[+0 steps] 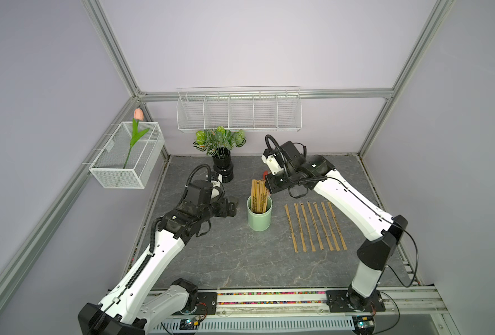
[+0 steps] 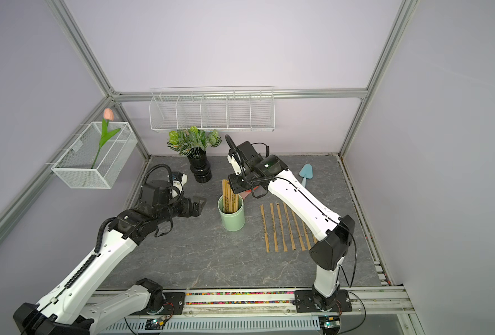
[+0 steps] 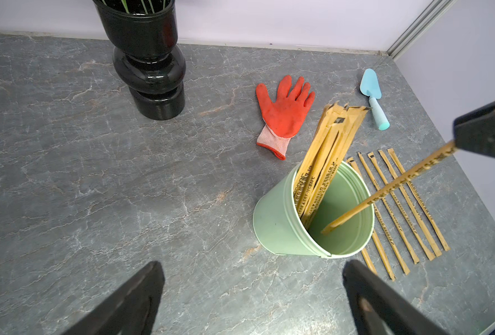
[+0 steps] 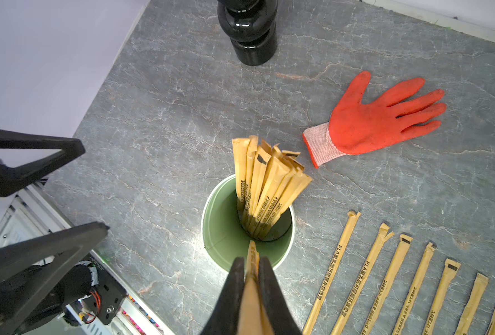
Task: Take the straws out of the storage container
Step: Pick up the straw from the container, then place the straw at the center of the board.
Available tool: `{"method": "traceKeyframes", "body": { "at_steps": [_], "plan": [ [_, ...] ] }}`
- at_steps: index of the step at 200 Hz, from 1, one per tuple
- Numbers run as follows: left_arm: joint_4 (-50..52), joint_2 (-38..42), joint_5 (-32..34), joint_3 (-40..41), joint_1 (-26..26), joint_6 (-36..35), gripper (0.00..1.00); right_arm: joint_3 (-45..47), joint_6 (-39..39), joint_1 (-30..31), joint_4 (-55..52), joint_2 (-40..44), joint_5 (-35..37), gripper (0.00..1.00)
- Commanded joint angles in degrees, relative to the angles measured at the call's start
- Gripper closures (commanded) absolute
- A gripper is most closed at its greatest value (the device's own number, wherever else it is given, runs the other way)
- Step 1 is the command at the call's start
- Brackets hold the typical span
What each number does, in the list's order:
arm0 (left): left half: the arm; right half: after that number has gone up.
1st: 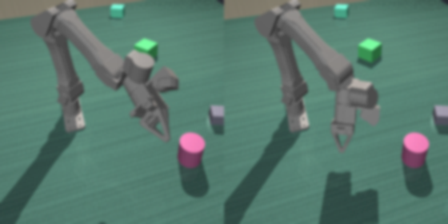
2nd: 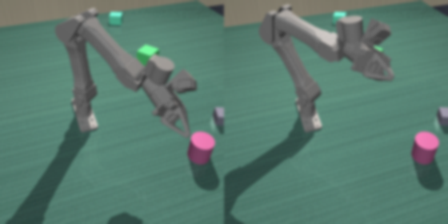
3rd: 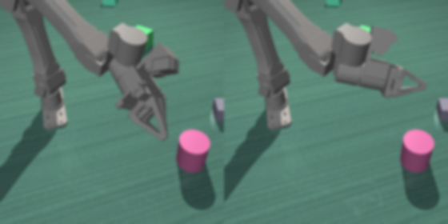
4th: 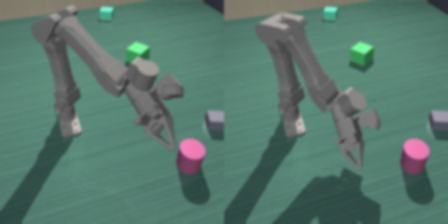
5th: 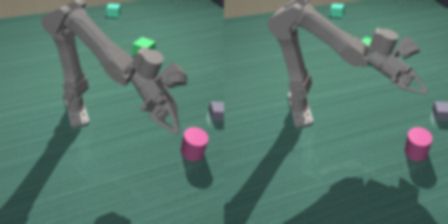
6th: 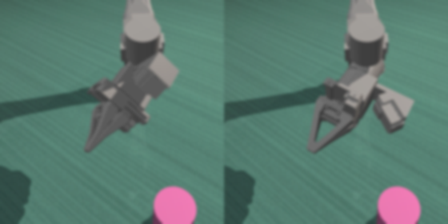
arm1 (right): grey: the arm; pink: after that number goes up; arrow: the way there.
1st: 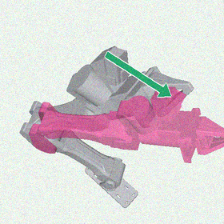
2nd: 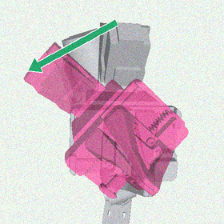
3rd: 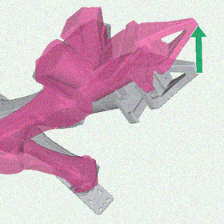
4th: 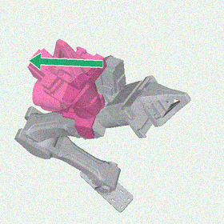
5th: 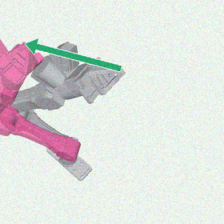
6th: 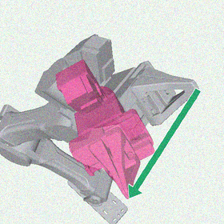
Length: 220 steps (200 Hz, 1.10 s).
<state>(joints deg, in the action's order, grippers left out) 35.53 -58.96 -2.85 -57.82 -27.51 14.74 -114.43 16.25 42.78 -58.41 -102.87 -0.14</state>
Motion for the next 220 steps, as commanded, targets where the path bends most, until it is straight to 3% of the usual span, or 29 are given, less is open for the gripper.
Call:
{"method": "traceKeyframes", "body": {
  "at_steps": [1,92,155,178,220],
  "plan": [
    [0.77,-0.3,-0.4,-0.64,-0.27,-0.15,0.0,1.37,1.07,-2.64,1.2,4.43,-5.41,0.86],
    [0.9,-0.1,-0.3,-0.62,-0.27,-0.25,0.0,7.47,4.87,-9.54,8.37,12.1,-17.39,0.85],
    [0.99,-0.29,-0.19,-0.71,-0.27,-0.24,0.0,3.28,2.18,-11.55,0.72,13.29,-20.58,0.84],
    [0.96,-0.28,-0.17,-0.71,-0.27,-0.24,0.0,1.12,-0.19,-11.8,-6.11,13.82,-17.14,0.84],
    [0.98,-0.26,-0.26,-0.71,-0.27,-0.18,0.0,-1.34,-4.14,-12.96,-20.97,14.16,-1.65,0.85]
  ]
}}
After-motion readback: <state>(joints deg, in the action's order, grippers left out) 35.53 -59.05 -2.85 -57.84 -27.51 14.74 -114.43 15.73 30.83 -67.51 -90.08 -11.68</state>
